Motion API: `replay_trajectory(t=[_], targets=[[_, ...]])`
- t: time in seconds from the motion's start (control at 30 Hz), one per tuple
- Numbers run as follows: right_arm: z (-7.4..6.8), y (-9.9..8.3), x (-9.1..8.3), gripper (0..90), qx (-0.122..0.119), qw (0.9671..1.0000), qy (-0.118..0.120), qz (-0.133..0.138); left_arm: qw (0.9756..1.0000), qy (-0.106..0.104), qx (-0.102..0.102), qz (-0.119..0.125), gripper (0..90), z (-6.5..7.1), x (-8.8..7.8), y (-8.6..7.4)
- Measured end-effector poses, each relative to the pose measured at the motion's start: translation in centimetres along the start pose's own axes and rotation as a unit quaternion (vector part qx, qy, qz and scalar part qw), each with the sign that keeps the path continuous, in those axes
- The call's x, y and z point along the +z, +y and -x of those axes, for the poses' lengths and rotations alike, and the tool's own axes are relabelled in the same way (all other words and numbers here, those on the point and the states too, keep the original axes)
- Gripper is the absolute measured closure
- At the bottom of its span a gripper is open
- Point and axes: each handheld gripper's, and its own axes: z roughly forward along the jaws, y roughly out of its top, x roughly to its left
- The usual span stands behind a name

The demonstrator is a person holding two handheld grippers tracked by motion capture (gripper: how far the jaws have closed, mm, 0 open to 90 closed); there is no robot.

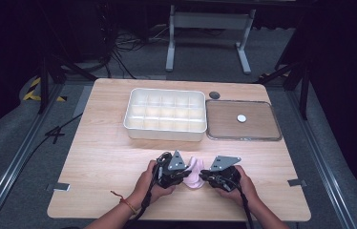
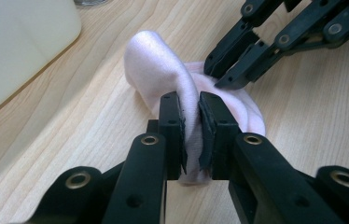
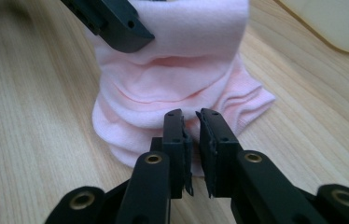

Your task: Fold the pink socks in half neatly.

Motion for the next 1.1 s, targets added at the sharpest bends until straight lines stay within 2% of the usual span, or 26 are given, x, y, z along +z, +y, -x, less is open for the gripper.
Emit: replay_trajectory(t=[0.13, 0.3, 0.37, 0.47, 0.53, 0.63, 0.7, 0.77, 0.87, 1.1], targets=[[-0.5, 0.1, 0.1, 81.5, -0.014, 0.9998, -0.013, -0.005, 0.9999, 0.0, 0.016, -0.003, 79.2, 0.5, 0.2, 0.4], [-0.4, 0.0, 0.1, 78.1, -0.006, 1.0, -0.006, 0.002, 0.9992, 0.009, 0.035, -0.016, 79.7, 1.0, 0.5, 0.5], [-0.3, 0.1, -0.3, 75.6, -0.008, 1.0, -0.001, 0.005, 0.9993, 0.01, 0.032, -0.013, 80.4, 0.8, 0.4, 0.5], [0.1, 0.1, -1.1, 72.6, -0.004, 0.9998, -0.013, 0.012, 0.9995, 0.011, 0.028, -0.009, 81.0, 0.6, 0.2, 0.4], [0.7, -0.2, -1.5, 68.9, 0.009, 0.9996, -0.023, 0.011, 0.9996, 0.01, 0.026, -0.007, 81.1, 0.5, 0.2, 0.4], [1.2, -0.6, -1.2, 69.0, 0.02, 0.9996, -0.019, -0.001, 0.9995, 0.008, 0.03, -0.009, 80.9, 0.8, 0.4, 0.5], [1.1, -0.7, -0.8, 70.5, 0.018, 0.9997, -0.013, -0.014, 0.9992, 0.005, 0.037, -0.012, 80.8, 1.0, 0.6, 0.6], [1.2, -0.8, -0.6, 71.7, 0.017, 0.9997, -0.009, -0.014, 0.999, 0.005, 0.043, -0.008, 80.5, 1.2, 0.7, 0.7], [1.2, -0.8, -0.5, 73.6, 0.022, 0.9996, -0.003, -0.014, 0.999, -0.007, 0.045, -0.003, 80.0, 1.3, 0.8, 0.8], [1.2, -0.8, -0.5, 74.3, 0.022, 0.9997, -0.002, -0.011, 0.9984, -0.003, 0.055, -0.01, 78.7, 1.7, 1.1, 0.9]])
